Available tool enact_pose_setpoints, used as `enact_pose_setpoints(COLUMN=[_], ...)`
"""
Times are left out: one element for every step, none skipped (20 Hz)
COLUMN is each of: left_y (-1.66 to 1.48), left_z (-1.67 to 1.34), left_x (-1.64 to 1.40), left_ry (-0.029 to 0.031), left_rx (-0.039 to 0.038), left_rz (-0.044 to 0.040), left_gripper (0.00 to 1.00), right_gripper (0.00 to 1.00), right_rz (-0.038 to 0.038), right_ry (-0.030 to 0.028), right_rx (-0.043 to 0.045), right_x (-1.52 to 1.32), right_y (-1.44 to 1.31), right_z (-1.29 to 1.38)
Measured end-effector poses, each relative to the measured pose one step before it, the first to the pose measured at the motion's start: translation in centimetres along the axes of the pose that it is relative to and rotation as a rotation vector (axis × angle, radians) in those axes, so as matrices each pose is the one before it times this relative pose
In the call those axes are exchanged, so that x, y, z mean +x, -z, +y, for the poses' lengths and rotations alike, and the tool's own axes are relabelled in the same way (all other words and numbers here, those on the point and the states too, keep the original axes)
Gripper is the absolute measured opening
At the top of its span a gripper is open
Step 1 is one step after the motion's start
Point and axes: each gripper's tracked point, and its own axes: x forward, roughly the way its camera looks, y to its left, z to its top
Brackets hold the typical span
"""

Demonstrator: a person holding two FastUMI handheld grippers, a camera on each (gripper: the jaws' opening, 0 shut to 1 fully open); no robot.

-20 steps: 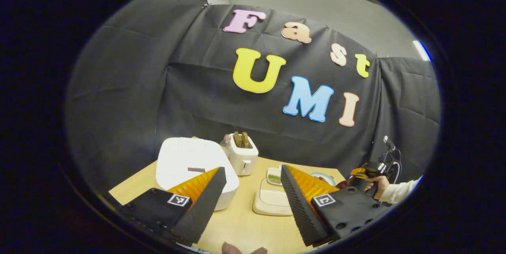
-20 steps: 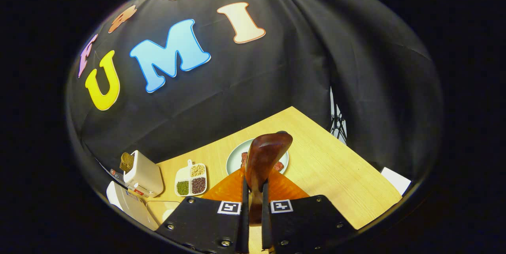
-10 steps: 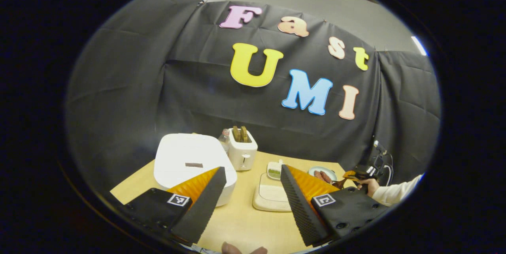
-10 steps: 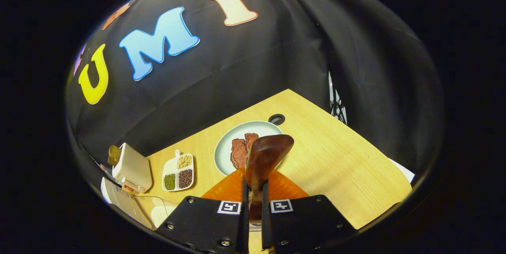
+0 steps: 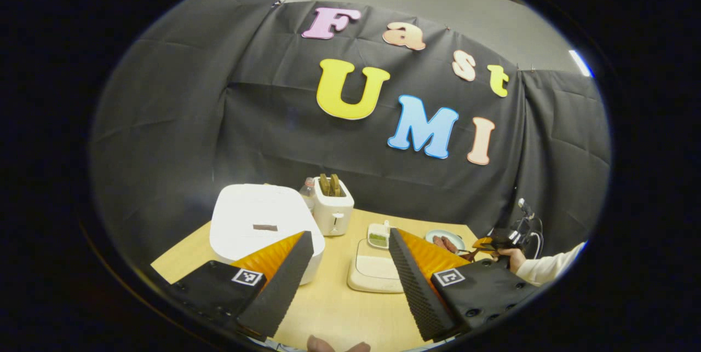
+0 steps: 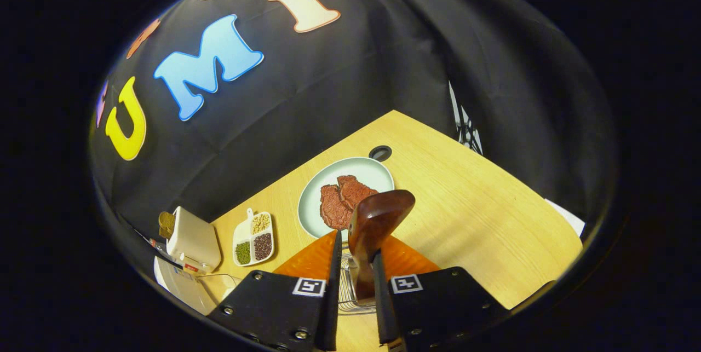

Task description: Close the left gripper, press the button to open the rice cooker; take a wooden spoon from the chopstick holder with the right hand, scoop a spoonful of rice and pour it into the rice cooker, then put the wooden spoon back into the chopstick holder.

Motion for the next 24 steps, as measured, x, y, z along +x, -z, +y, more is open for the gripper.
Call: enact_pose_setpoints(left_y=[0.046,-0.11,-0.095,-0.224,-0.112,-0.055,-0.146,-0.003,-0.157,0.051,0.146,-0.16,-0.374,-0.526,-0.462,-0.249,0.273,-0.307,-0.538,-0.412,-0.133,-0.405,-0.396,-1.049], left_z=[0.135,0.096,0.058,0.019,-0.078,0.032,0.028,0.044,0.036,-0.078,-0.177,-0.27,-0.624,-0.801,-1.111,-1.2,-1.333,-1.365,-1.403,-1.286,-1.487,-1.072,-0.441,-0.441], left_x=[0.083,-0.132,-0.085,0.018,-0.014,-0.182,-0.001,-0.216,-0.273,-0.23,-0.424,-0.41,-0.717,-0.796,-0.539,-0.676,-0.902,-1.113,-1.045,-1.305,-1.418,-1.453,-1.452,-1.194], left_ry=[-0.00016,-0.00191,-0.00084,0.00261,0.00114,0.00238,0.00108,0.00017,-0.00272,-0.00432,-0.00461,-0.0058,-0.00577,-0.00036,-0.00056,0.00188,0.00119,-0.0006,-0.00004,-0.0051,0.00488,-0.00472,-0.00753,-0.005], left_rx=[-0.00486,-0.00325,-0.00441,-0.00583,-0.00512,-0.00542,-0.00741,-0.00771,-0.00881,-0.01102,-0.0111,-0.00927,-0.00429,0.00231,0.01322,0.02057,0.01786,0.01172,0.00456,-0.01402,-0.02203,-0.01371,0.00428,0.01506], left_rz=[-0.00302,-0.00157,-0.00582,-0.00755,-0.00662,-0.00583,-0.00768,-0.00653,-0.00965,-0.00411,-0.00051,-0.00528,-0.00791,-0.01703,-0.01994,-0.00557,0.00719,-0.00812,-0.00765,-0.00332,0.00421,-0.00439,-0.00578,-0.02746], left_gripper=[1.0,1.0,1.0,0.97,1.0,1.0,0.98,0.94,0.94,0.94,0.96,0.97,0.96,0.95,0.94,0.94,0.94,0.97,0.94,0.94,1.0,0.94,1.0,0.97], right_gripper=[0.32,0.36,0.39,0.52,0.58,0.8,0.81,0.82,0.82,0.82,0.82,0.82,0.82,0.82,0.82,0.82,0.82,0.82,0.82,0.82,0.82,0.82,0.82,0.82], right_rz=[0.00143,0.00853,-0.00124,-0.00445,-0.00457,0.00033,0.01163,0.00396,-0.01074,-0.00558,-0.00478,-0.01441,-0.01791,-0.02003,-0.02485,-0.0248,-0.02441,-0.0329,-0.03424,-0.02975,-0.03439,-0.04139,-0.03585,-0.03368], right_ry=[0.01121,0.00324,-0.00547,0.01185,0.00428,-0.00654,0.00501,0.00545,-0.00806,-0.0192,-0.01658,-0.02469,-0.02614,-0.02174,-0.02364,-0.03338,-0.03975,-0.03,-0.02978,-0.02031,-0.02911,-0.02802,-0.03245,-0.02546], right_rx=[0.00409,0.00411,0.00784,0.0076,0.01738,0.022,0.01633,0.01486,0.01693,0.00848,0.00105,-0.01123,-0.02763,-0.0365,-0.02695,-0.01484,-0.01338,-0.02107,-0.03746,-0.04491,-0.05636,-0.06055,-0.06209,-0.06714], right_x=[-0.165,-0.374,-0.589,-0.46,-0.592,-0.601,-0.683,-0.821,-1.121,-1.296,-1.607,-1.688,-1.901,-2.003,-2.193,-2.254,-2.496,-2.558,-2.518,-2.44,-2.391,-2.041,-1.796,-1.428], right_y=[0.145,0.265,0.169,0.074,0.052,0.081,0.484,0.279,-0.088,-0.086,0.103,-0.14,-0.177,-0.367,-0.704,-0.649,-0.533,-0.67,-0.666,-0.742,-0.811,-1.231,-1.186,-1.36], right_z=[-0.398,-0.148,0.118,-0.346,-0.26,-0.014,-0.354,-0.332,0.123,0.302,0.245,0.483,0.542,0.383,0.418,0.788,0.903,0.756,0.565,0.619,0.92,1.033,1.386,1.278])
